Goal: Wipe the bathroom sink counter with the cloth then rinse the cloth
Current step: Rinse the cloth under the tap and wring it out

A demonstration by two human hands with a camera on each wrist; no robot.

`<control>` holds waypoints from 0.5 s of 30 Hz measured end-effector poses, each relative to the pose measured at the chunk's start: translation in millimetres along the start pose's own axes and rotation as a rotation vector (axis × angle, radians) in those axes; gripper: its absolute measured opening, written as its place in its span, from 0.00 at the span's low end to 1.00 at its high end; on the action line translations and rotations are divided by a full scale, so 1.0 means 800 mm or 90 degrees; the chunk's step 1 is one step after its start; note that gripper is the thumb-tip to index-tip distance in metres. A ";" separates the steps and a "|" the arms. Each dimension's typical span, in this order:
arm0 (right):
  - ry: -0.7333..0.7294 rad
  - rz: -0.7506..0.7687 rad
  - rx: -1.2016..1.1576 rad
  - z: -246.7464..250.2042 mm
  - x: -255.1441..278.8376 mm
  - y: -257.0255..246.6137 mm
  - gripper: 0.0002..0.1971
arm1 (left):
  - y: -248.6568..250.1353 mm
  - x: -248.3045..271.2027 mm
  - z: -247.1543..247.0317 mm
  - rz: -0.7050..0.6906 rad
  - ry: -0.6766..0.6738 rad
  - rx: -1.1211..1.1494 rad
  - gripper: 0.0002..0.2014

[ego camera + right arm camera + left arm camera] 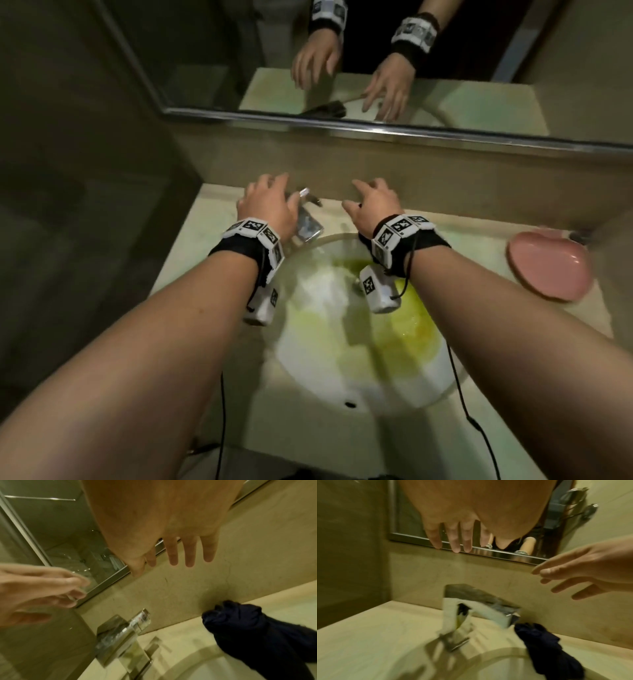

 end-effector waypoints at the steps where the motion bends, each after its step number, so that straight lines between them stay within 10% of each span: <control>1: -0.007 -0.010 0.016 -0.015 -0.003 -0.001 0.28 | -0.031 0.003 -0.002 0.029 0.004 0.009 0.23; 15: -0.065 -0.146 0.102 -0.122 -0.032 0.124 0.33 | -0.216 0.081 -0.220 0.371 -0.326 -0.053 0.32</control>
Point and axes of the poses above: each hand's wrist, its own x-axis away from the middle knuckle, its own z-axis out of the back of the hand, y = z × x, the point moved 10 cm from there along -x, towards the middle knuckle, and after that the axes turned 3 degrees about z, right-handed, at the moved point
